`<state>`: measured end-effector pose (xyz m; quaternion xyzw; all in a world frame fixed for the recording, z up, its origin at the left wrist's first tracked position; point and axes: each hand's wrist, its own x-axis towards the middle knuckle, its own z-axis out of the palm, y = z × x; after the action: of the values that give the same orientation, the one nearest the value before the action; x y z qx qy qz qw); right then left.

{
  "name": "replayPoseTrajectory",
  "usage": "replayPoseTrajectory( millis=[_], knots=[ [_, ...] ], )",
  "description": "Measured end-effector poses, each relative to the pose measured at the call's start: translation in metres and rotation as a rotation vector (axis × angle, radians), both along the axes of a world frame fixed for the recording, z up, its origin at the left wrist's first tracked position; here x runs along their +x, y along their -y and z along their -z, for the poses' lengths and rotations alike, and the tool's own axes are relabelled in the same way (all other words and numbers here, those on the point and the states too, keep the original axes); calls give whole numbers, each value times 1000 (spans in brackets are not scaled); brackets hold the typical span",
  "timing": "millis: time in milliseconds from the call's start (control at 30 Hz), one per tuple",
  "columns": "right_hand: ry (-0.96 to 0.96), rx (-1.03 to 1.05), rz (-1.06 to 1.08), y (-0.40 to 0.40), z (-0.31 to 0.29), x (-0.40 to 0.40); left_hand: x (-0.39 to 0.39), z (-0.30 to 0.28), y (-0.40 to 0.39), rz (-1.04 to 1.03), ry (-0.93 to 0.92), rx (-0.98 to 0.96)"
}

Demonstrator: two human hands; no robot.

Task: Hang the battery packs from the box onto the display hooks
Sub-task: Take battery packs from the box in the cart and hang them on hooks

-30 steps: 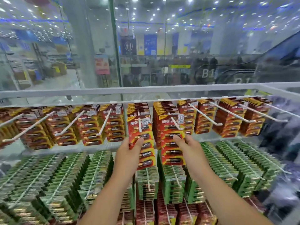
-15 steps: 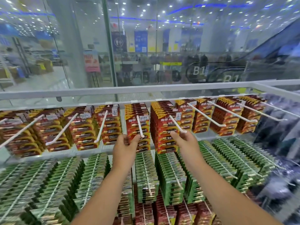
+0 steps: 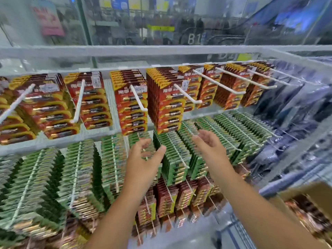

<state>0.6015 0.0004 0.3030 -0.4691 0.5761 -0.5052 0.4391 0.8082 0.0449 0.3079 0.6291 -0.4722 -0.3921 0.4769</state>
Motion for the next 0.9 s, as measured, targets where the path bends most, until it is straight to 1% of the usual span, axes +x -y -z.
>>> replayPoseTrajectory(
  millis=[167, 333, 467, 600, 733, 900],
  knots=[
    [31, 48, 109, -31, 12, -48, -52, 4, -1, 131, -31, 6],
    [63, 41, 234, -63, 16, -127, -130, 3, -4, 239, -2, -14],
    [71, 11, 321, -98, 17, -208, -217, 1, -13, 328, 7, -27],
    [77, -5, 339, -140, 26, -301, -317, 12, -32, 372, 19, -36],
    [21, 25, 347, -183, 37, -395, -414, 23, -60, 423, 40, 23],
    [21, 74, 406, -219, 44, -488, -511, 39, -81, 439, 46, 88]
  ],
)
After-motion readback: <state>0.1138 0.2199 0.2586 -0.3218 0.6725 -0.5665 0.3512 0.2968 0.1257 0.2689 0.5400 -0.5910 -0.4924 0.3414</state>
